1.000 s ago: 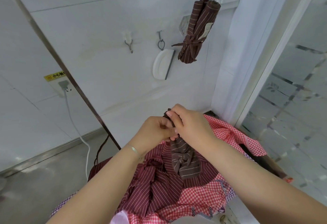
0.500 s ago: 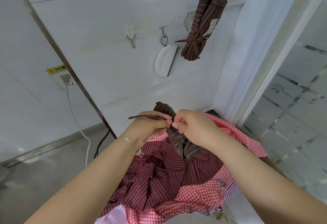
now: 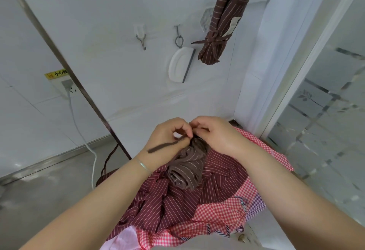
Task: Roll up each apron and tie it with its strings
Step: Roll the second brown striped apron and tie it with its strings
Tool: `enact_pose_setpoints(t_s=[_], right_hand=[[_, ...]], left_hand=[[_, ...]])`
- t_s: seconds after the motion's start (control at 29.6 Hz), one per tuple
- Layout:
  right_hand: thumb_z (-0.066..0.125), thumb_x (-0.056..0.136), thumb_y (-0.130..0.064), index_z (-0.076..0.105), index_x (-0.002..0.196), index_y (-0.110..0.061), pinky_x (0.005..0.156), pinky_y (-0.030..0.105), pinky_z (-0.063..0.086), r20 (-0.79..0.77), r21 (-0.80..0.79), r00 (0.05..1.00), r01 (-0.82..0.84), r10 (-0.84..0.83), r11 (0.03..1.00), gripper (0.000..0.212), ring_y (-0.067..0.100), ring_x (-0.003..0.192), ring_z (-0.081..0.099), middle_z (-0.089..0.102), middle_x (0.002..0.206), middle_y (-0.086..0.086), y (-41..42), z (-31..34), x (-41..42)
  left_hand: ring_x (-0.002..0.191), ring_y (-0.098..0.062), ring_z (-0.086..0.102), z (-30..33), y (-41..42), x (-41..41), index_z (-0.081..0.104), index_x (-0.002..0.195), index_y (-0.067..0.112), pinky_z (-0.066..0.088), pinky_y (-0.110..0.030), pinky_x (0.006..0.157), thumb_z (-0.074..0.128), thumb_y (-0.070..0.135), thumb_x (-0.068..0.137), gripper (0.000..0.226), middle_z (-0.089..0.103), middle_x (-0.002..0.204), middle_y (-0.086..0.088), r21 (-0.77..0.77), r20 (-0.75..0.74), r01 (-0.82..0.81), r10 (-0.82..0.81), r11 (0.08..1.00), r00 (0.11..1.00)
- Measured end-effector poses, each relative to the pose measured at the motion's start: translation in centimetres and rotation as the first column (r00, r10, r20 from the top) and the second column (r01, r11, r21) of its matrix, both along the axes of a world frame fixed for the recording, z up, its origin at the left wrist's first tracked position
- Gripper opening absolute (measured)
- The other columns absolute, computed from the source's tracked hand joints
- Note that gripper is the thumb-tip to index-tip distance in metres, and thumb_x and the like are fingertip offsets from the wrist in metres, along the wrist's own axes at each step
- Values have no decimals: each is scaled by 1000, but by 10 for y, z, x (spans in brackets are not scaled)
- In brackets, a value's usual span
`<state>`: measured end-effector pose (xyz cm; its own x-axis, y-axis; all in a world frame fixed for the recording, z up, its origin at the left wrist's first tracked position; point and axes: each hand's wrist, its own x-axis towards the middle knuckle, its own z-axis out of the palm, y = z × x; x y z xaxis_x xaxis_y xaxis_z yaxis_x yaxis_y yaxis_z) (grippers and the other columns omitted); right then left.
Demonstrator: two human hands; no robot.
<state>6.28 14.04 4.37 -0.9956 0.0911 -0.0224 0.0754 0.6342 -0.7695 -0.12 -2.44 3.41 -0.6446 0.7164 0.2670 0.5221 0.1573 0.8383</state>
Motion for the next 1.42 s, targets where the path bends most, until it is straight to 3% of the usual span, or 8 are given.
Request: enact_pose_setpoints(t_s=[0.14, 0.27, 0.47, 0.81, 1.15, 1.25, 1.35, 1.42], right_hand=[[57, 95, -13, 72, 106, -22, 76, 15, 46, 8, -41, 1000, -26, 26, 999, 21, -10, 76, 58, 66, 88, -19, 4, 10, -1], [61, 92, -11, 73, 107, -23, 70, 5, 43, 3, 32, 998, -63, 63, 998, 22, -10, 72, 57, 66, 86, -18, 6, 19, -5], [68, 88, -19, 74, 97, -27, 68, 9, 44, 22, 124, 995, -101, 99, 987, 13, -3, 73, 59, 64, 80, -18, 10, 36, -9], [62, 83, -23, 59, 79, -21, 74, 27, 45, -96, 325, 985, -107, 146, 940, 5, 6, 84, 54, 55, 89, -11, 2, 40, -7], [44, 94, -27, 55, 109, -17, 55, 31, 39, -258, 619, 965, 207, -53, 757, 21, 22, 66, 57, 62, 73, -3, -7, 22, 4], [41, 100, -31, 50, 118, -20, 53, 30, 36, -290, 461, 942, 291, -167, 838, 22, 19, 59, 52, 56, 71, -4, -14, 4, 1], [42, 96, -50, 40, 128, -30, 69, 23, 47, -108, -123, 956, 260, -273, 958, 38, 11, 86, 61, 58, 102, -1, -24, -1, -1], [48, 83, -60, 39, 127, -32, 84, 29, 53, -3, -507, 949, 270, -315, 818, 53, 17, 104, 62, 57, 115, 5, -30, 1, 0]], left_hand=[[84, -10, 63, -8, 1, 4, 70, 92, 14, 53, -27, 63, 66, -2, 83, 18, 64, 91, 4, 70, -406, -73, 96, 995, 909], [72, -17, 63, -16, 0, 1, 67, 104, 17, 51, -33, 49, 67, 3, 85, 24, 66, 96, 0, 79, -722, -161, 168, 984, 671], [62, -15, 59, -12, -5, -2, 56, 110, 21, 41, -24, 41, 59, 12, 87, 25, 54, 108, 5, 63, -838, -154, 136, 986, 529], [81, -10, 66, 11, -8, -18, 74, 93, 14, 55, -33, 65, 63, 19, 87, 14, 68, 96, 5, 112, -581, -133, 174, 985, 795], [82, -16, 69, 4, -10, -16, 59, 82, 13, 56, -31, 79, 60, 9, 93, 11, 65, 113, 5, 13, 85, -220, 219, 975, 972], [79, -13, 65, -3, 2, -13, 56, 83, 14, 55, -39, 78, 56, 17, 96, 13, 67, 102, 1, -7, 71, -302, 301, 953, 951], [65, -4, 55, -1, 10, -5, 57, 79, 24, 49, -25, 69, 60, 18, 94, 16, 65, 89, 6, 37, -149, -419, 420, 907, 896], [80, -1, 59, 10, 13, 4, 66, 88, 26, 46, -14, 70, 63, 17, 92, 10, 63, 95, 12, 89, -324, -407, 413, 909, 851]])
